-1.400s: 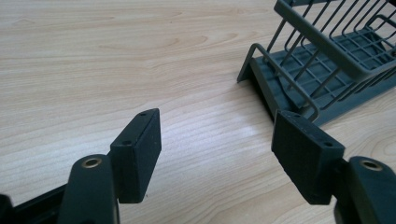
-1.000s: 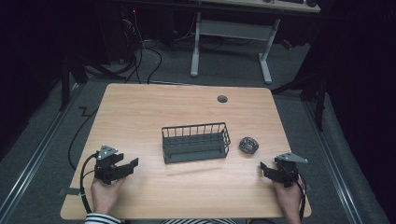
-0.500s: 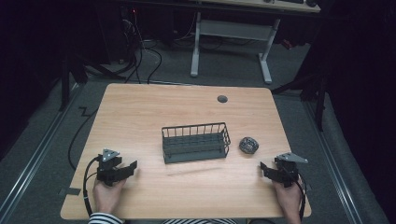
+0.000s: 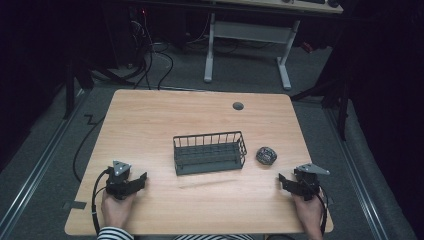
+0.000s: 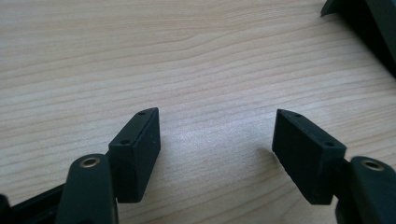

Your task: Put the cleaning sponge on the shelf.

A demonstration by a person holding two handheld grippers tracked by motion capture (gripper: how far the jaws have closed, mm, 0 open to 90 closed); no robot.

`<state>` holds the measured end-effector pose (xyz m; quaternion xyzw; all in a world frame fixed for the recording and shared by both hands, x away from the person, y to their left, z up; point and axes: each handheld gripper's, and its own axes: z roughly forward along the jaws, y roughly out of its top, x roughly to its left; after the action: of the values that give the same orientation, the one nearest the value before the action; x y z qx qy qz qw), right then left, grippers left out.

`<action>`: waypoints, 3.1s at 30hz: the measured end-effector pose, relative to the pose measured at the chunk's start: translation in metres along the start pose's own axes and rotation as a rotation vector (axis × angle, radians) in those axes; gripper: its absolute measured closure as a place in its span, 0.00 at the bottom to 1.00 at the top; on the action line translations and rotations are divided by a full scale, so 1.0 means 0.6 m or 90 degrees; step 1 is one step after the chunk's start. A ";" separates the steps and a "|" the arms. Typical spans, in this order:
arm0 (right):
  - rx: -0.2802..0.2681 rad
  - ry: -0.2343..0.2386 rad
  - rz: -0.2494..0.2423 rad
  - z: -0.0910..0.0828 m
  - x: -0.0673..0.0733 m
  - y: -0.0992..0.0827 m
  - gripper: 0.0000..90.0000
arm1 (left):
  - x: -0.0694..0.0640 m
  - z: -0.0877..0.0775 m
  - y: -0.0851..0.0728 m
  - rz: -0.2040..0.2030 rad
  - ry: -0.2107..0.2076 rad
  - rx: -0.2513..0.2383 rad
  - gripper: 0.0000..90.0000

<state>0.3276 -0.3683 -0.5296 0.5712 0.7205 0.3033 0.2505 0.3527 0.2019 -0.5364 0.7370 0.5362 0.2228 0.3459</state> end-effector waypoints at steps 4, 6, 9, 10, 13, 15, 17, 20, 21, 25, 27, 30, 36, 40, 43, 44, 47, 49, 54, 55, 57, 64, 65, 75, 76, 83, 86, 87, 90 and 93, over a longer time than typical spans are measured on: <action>0.001 0.003 -0.003 0.000 0.000 0.000 0.33 | -0.005 0.001 0.000 0.012 0.013 0.004 0.36; 0.004 0.007 -0.007 0.001 0.001 0.001 0.30 | -0.005 0.001 0.000 0.011 0.014 0.006 0.34; 0.005 0.012 -0.013 0.002 0.001 0.001 0.28 | -0.005 0.001 0.000 0.008 0.017 0.005 0.33; 0.006 0.014 -0.014 0.002 0.000 0.001 0.29 | -0.005 0.002 0.000 0.008 0.018 0.005 0.33; 0.011 0.013 -0.012 0.002 0.001 0.003 0.29 | -0.005 0.002 0.000 0.008 0.018 0.006 0.33; 0.015 0.013 -0.009 0.002 0.001 0.005 0.29 | -0.005 0.001 0.000 0.008 0.017 0.006 0.33; 0.020 0.019 0.002 0.001 0.001 0.007 0.31 | -0.005 0.002 0.000 0.009 0.017 0.006 0.32; 0.021 0.036 0.012 -0.005 -0.001 0.012 0.33 | -0.005 0.002 0.000 0.009 0.016 0.006 0.32; 0.018 0.040 0.015 -0.007 -0.001 0.013 0.33 | -0.005 0.002 0.000 0.009 0.016 0.006 0.32; 0.008 0.055 0.025 -0.018 0.000 0.015 0.32 | -0.005 0.002 0.000 0.008 0.016 0.006 0.32; 0.006 0.060 0.023 -0.021 0.000 0.018 0.32 | -0.005 0.002 0.000 0.008 0.016 0.006 0.32; -0.003 0.067 0.016 -0.025 0.002 0.026 0.32 | -0.005 0.002 0.000 0.008 0.015 0.006 0.32; -0.006 0.080 0.011 -0.029 0.015 0.046 0.32 | -0.005 0.002 0.000 0.008 0.015 0.006 0.32; -0.007 0.085 -0.008 -0.027 0.025 0.063 0.32 | -0.005 0.002 0.000 0.008 0.015 0.006 0.32; -0.006 0.086 -0.022 -0.024 0.032 0.077 0.31 | -0.005 0.001 0.000 0.008 0.014 0.006 0.32; -0.004 0.085 -0.025 -0.023 0.035 0.081 0.31 | -0.005 0.001 0.000 0.007 0.014 0.006 0.32; -0.002 0.085 -0.042 -0.019 0.041 0.095 0.31 | -0.005 0.001 0.000 0.007 0.014 0.006 0.32; 0.000 0.084 -0.048 -0.016 0.045 0.104 0.31 | -0.005 0.001 0.000 0.007 0.014 0.006 0.32; 0.007 0.084 -0.057 -0.007 0.051 0.125 0.30 | -0.004 0.001 0.000 0.005 0.013 0.005 0.32; 0.008 0.083 -0.061 -0.005 0.053 0.129 0.30 | -0.004 0.001 0.000 0.005 0.012 0.006 0.31; 0.010 0.082 -0.061 -0.003 0.053 0.133 0.30 | -0.004 0.001 0.000 0.005 0.012 0.006 0.31; 0.030 0.087 -0.057 0.023 0.056 0.149 0.27 | -0.004 0.001 0.000 0.004 0.011 0.004 0.31; 0.035 0.087 -0.057 0.026 0.056 0.149 0.27 | -0.004 0.001 0.000 0.003 0.011 0.004 0.31; 0.063 0.061 -0.072 0.056 0.061 0.151 0.24 | -0.003 0.001 0.000 0.001 0.009 0.003 0.31; 0.071 0.059 -0.074 0.062 0.062 0.153 0.24 | -0.003 0.001 0.000 0.001 0.008 0.003 0.31; 0.088 0.050 -0.075 0.079 0.062 0.157 0.24 | -0.002 0.001 0.000 0.000 0.007 0.004 0.31; 0.093 0.046 -0.076 0.083 0.061 0.157 0.25 | -0.002 0.001 0.000 0.000 0.007 0.004 0.31; 0.097 0.041 -0.076 0.086 0.059 0.157 0.26 | -0.002 0.001 0.000 -0.001 0.007 0.004 0.31; 0.099 0.040 -0.077 0.088 0.058 0.156 0.27 | -0.002 0.001 0.000 -0.001 0.006 0.003 0.31; 0.104 0.041 -0.078 0.090 0.057 0.156 0.29 | -0.002 0.001 0.000 -0.002 0.005 0.003 0.31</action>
<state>0.4213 -0.3115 -0.4999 0.5343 0.7843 0.2458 0.1975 0.3525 0.2008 -0.5366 0.7358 0.5395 0.2241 0.3424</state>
